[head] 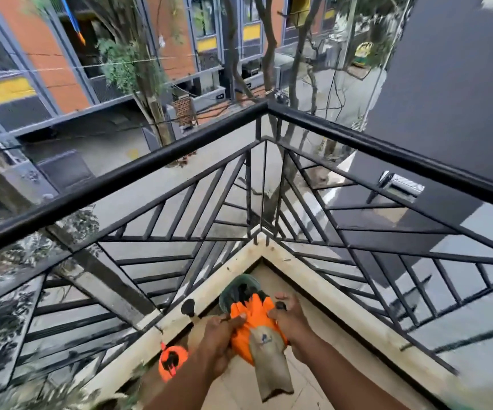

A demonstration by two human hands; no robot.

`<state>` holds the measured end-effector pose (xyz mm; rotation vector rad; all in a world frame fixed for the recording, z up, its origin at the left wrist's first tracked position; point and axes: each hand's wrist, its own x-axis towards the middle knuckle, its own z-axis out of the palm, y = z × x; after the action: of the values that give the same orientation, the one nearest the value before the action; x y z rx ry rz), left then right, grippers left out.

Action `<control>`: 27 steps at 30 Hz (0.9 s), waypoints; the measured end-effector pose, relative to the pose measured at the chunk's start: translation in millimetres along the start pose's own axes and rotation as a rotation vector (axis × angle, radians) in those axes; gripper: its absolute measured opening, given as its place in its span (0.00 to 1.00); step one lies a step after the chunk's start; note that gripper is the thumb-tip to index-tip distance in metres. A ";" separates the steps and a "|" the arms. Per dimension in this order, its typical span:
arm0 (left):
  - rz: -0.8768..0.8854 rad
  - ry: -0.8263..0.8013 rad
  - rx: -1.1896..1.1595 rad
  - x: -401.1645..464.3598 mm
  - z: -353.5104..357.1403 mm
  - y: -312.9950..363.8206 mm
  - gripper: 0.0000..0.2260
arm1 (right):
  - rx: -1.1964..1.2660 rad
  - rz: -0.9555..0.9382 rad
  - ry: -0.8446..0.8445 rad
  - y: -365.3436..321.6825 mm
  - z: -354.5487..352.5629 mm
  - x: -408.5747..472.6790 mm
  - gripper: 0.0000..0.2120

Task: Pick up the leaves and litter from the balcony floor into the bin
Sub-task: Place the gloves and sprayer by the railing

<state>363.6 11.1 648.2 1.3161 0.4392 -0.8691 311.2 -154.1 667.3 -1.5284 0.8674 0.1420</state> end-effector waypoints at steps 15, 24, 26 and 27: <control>-0.229 0.253 -0.224 143.5 58.7 21.3 0.09 | -0.427 0.087 -0.723 6.8 -26.4 230.6 0.40; -0.168 0.338 0.178 300.9 39.3 -61.7 0.46 | -0.521 0.232 -0.720 160.6 14.3 396.7 0.44; -0.125 0.352 0.312 355.5 19.5 -100.5 0.40 | -0.586 0.186 -0.714 190.9 31.4 429.2 0.46; -0.125 0.335 0.396 379.7 12.4 -112.2 0.35 | -0.613 0.144 -0.708 202.7 41.8 446.3 0.47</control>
<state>512.5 -115.7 303.7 1.8282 0.6385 -0.8684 523.1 -288.2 244.1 -1.7835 0.3618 1.0662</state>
